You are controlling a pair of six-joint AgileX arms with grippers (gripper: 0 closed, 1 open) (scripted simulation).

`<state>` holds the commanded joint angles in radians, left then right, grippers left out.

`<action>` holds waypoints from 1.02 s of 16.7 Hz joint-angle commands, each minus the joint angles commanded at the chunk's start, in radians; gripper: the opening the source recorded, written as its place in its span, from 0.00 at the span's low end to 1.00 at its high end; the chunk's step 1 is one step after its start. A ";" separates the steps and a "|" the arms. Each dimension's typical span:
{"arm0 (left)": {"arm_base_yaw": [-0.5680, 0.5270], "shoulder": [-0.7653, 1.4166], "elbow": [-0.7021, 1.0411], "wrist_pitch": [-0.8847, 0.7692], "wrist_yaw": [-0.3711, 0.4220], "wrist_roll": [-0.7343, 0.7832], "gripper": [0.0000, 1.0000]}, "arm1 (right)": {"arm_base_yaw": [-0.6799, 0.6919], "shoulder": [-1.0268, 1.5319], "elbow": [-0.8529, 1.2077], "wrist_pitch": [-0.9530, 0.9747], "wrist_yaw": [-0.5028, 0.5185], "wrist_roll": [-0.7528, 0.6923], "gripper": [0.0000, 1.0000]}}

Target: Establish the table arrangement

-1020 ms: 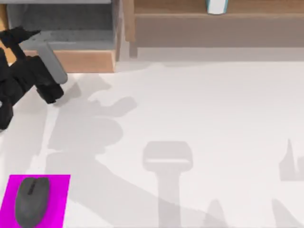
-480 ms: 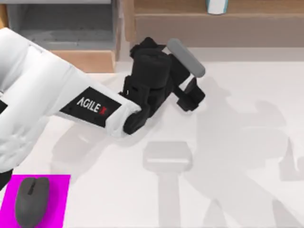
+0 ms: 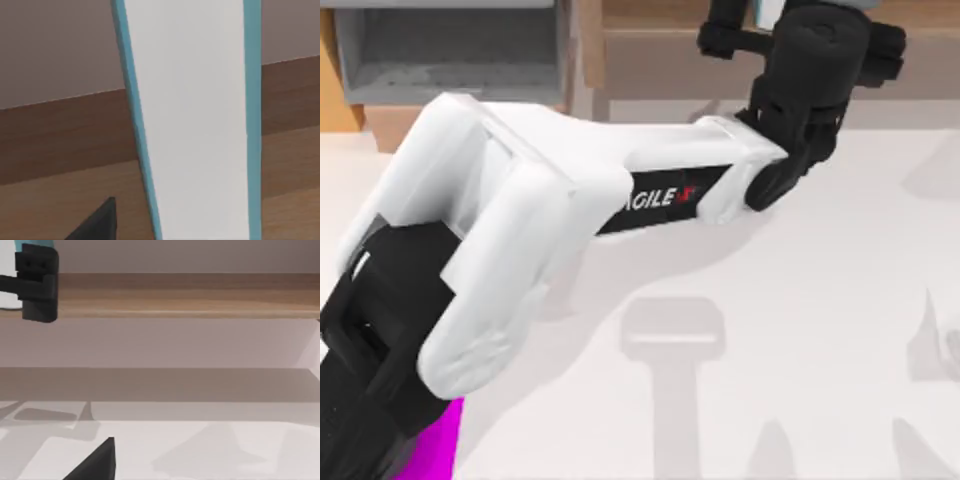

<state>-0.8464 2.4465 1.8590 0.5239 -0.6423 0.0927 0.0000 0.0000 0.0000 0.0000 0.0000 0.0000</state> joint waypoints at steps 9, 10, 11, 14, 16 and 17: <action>0.005 0.066 0.201 -0.046 -0.153 -0.080 1.00 | 0.000 0.000 0.000 0.000 0.000 0.000 1.00; 0.003 0.060 0.200 -0.045 -0.151 -0.079 1.00 | 0.000 0.000 0.000 0.000 0.000 0.000 1.00; 0.004 0.062 0.203 -0.047 -0.151 -0.079 1.00 | 0.000 0.000 0.000 0.000 0.000 0.000 1.00; 0.015 0.095 0.258 -0.074 -0.143 -0.081 1.00 | 0.000 0.000 0.000 0.000 0.000 0.000 1.00; 0.023 0.122 0.307 -0.097 -0.134 -0.082 1.00 | 0.000 0.000 0.000 0.000 0.000 0.000 1.00; 0.027 0.132 0.326 -0.106 -0.130 -0.083 1.00 | 0.000 0.000 0.000 0.000 0.000 0.000 1.00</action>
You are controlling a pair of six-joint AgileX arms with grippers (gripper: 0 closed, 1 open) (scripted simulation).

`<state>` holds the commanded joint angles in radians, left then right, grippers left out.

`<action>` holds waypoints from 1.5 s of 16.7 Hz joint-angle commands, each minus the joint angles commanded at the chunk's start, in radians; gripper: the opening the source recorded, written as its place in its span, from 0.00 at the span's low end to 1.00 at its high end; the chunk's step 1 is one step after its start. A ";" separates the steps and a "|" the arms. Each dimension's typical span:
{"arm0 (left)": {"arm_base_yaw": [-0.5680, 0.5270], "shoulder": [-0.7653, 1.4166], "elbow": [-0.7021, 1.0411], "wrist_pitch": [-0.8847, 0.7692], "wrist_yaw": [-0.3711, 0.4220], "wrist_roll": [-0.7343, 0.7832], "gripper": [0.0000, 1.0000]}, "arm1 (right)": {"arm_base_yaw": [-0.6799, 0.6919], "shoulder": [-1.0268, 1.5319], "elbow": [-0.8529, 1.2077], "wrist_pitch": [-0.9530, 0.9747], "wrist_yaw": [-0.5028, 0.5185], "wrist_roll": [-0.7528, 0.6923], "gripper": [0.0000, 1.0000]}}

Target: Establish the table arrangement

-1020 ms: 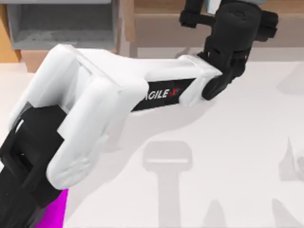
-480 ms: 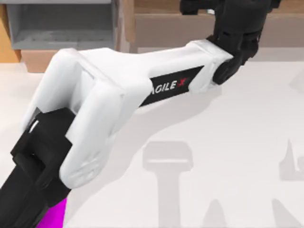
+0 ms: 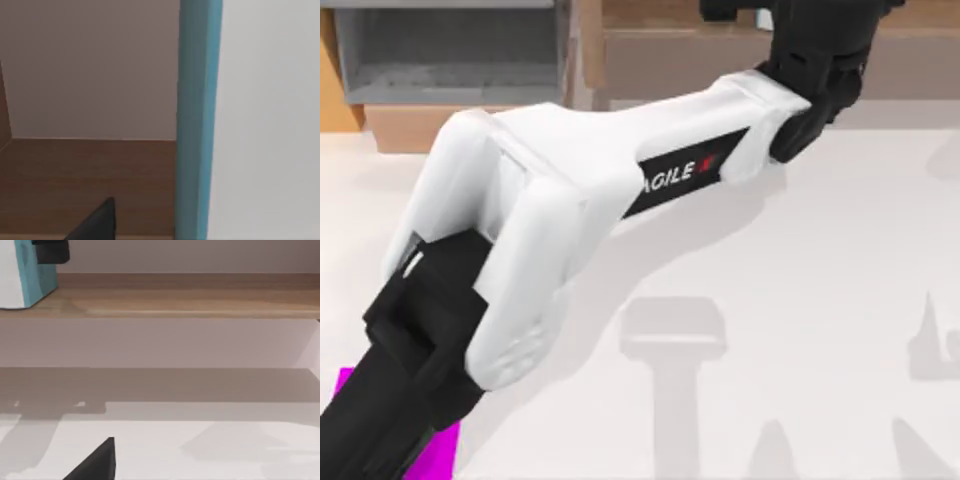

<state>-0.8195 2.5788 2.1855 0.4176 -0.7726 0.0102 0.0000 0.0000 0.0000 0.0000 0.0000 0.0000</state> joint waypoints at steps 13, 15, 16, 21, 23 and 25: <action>0.003 0.008 0.016 -0.008 0.003 0.000 0.40 | 0.000 0.000 0.000 0.000 0.000 0.000 1.00; 0.003 0.008 0.016 -0.008 0.003 0.000 0.25 | 0.000 0.000 0.000 0.000 0.000 0.000 1.00; 0.003 0.008 0.016 -0.008 0.003 0.000 0.17 | 0.000 0.000 0.000 0.000 0.000 0.000 1.00; 0.003 0.008 0.016 -0.008 0.003 0.000 0.00 | 0.000 0.000 0.000 0.000 0.000 0.000 1.00; 0.003 0.008 0.016 -0.008 0.003 0.000 0.00 | 0.000 0.000 0.000 0.000 0.000 0.000 1.00; 0.003 0.008 0.016 -0.008 0.003 0.000 0.00 | 0.000 0.000 0.000 0.000 0.000 0.000 1.00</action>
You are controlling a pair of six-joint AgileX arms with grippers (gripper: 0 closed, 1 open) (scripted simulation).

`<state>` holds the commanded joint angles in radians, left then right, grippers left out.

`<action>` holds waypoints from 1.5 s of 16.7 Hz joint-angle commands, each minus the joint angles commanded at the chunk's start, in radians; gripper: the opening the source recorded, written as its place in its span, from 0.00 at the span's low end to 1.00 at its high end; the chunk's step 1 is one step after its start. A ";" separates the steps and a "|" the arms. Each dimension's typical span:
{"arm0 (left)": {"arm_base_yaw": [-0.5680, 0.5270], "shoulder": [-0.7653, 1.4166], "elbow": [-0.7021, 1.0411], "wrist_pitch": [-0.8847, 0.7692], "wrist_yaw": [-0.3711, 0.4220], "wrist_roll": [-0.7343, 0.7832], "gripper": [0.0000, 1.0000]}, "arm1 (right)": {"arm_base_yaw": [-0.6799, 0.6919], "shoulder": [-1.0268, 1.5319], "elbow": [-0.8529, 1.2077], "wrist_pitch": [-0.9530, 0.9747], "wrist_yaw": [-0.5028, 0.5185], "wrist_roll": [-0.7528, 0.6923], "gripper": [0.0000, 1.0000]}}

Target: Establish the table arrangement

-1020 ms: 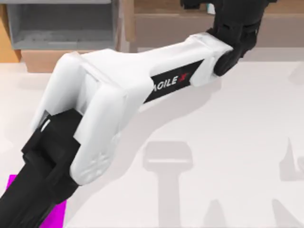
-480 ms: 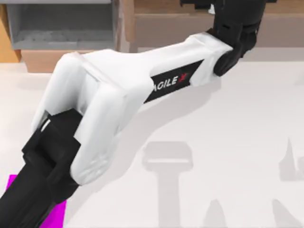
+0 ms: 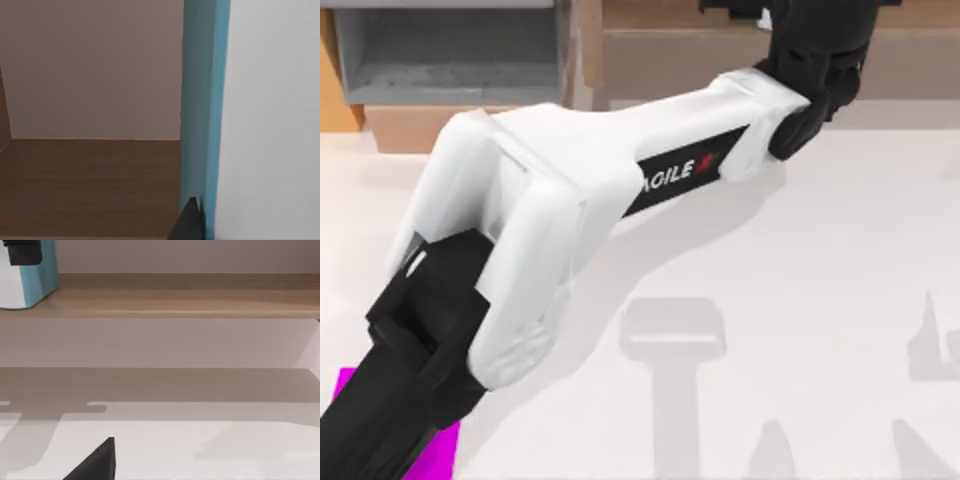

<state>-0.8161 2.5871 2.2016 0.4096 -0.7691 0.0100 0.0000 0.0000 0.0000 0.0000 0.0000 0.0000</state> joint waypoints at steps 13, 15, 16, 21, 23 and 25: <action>-0.047 -0.135 -0.203 0.064 -0.044 0.006 0.00 | 0.000 0.000 0.000 0.000 0.000 0.000 1.00; -0.056 -0.156 -0.228 0.077 -0.054 0.006 0.00 | 0.000 0.000 0.000 0.000 0.000 0.000 1.00; -0.056 -0.156 -0.228 0.077 -0.054 0.006 0.00 | 0.000 0.000 0.000 0.000 0.000 0.000 1.00; -0.060 -0.171 -0.247 0.065 -0.048 0.029 0.00 | 0.000 0.000 0.000 0.000 0.000 0.000 1.00; -0.081 -0.229 -0.316 0.047 -0.043 0.090 0.00 | 0.000 0.000 0.000 0.000 0.000 0.000 1.00; -0.103 -0.307 -0.418 0.036 -0.044 0.166 0.00 | 0.000 0.000 0.000 0.000 0.000 0.000 1.00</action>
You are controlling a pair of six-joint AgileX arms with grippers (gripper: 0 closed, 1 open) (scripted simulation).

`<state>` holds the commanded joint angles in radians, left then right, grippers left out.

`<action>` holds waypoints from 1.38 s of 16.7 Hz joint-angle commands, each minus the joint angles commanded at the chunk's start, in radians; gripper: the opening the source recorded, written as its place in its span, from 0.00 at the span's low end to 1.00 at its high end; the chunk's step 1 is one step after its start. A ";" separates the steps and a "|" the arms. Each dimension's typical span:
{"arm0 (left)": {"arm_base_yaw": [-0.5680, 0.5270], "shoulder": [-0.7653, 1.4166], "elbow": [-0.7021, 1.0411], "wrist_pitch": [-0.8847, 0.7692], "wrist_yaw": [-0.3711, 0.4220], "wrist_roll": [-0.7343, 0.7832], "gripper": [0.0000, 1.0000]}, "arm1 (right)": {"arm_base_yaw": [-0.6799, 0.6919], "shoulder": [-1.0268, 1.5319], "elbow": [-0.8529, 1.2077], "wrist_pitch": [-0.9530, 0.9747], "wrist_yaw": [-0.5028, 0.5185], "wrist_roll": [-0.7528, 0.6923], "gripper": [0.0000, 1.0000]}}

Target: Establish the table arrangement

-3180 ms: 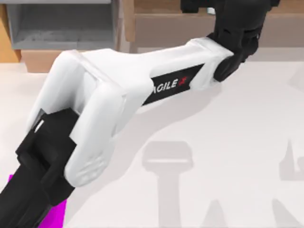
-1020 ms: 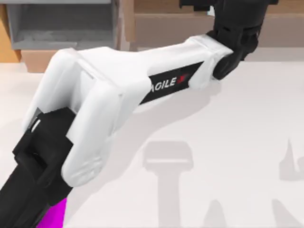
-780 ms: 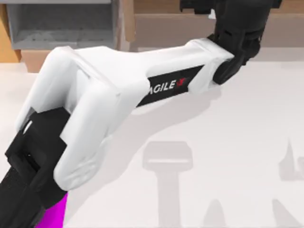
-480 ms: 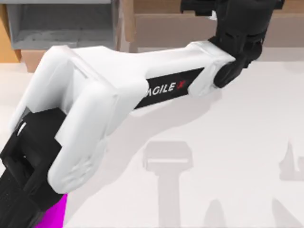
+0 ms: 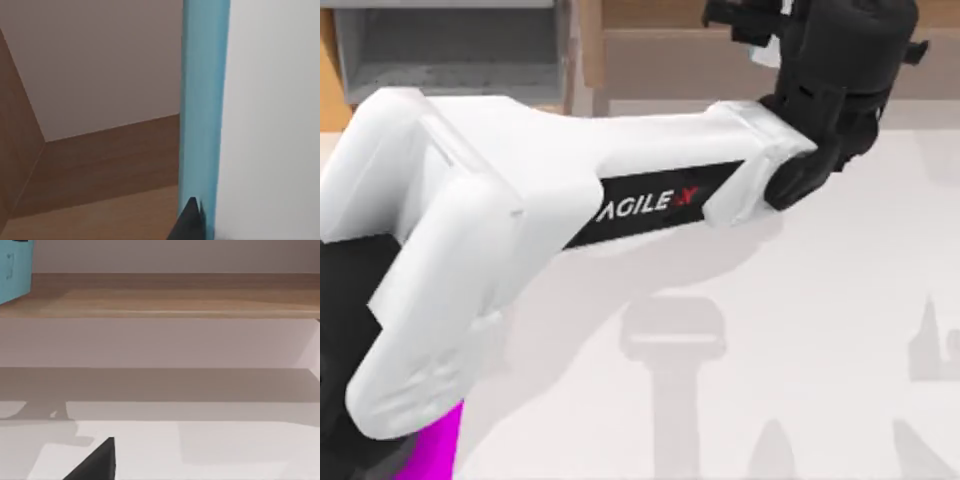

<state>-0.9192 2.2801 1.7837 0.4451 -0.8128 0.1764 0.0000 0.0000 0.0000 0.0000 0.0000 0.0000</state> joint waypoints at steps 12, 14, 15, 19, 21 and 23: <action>0.018 -0.435 -0.619 0.184 0.015 0.359 0.00 | 0.000 0.000 0.000 0.000 0.000 0.000 1.00; 0.049 -0.456 -0.702 0.189 0.039 0.432 0.00 | 0.000 0.000 0.000 0.000 0.000 0.000 1.00; 0.056 -0.462 -0.743 0.188 0.051 0.472 0.00 | 0.000 0.000 0.000 0.000 0.000 0.000 1.00; 0.090 -0.484 -0.897 0.187 0.097 0.633 0.00 | 0.000 0.000 0.000 0.000 0.000 0.000 1.00; 0.130 -0.505 -0.974 0.195 0.132 0.716 0.00 | 0.000 0.000 0.000 0.000 0.000 0.000 1.00; 0.187 -0.546 -1.052 0.211 0.188 0.807 0.00 | 0.000 0.000 0.000 0.000 0.000 0.000 1.00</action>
<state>-0.7325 1.7345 0.7313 0.6564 -0.6250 0.9830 0.0000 0.0000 0.0000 0.0000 0.0000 0.0000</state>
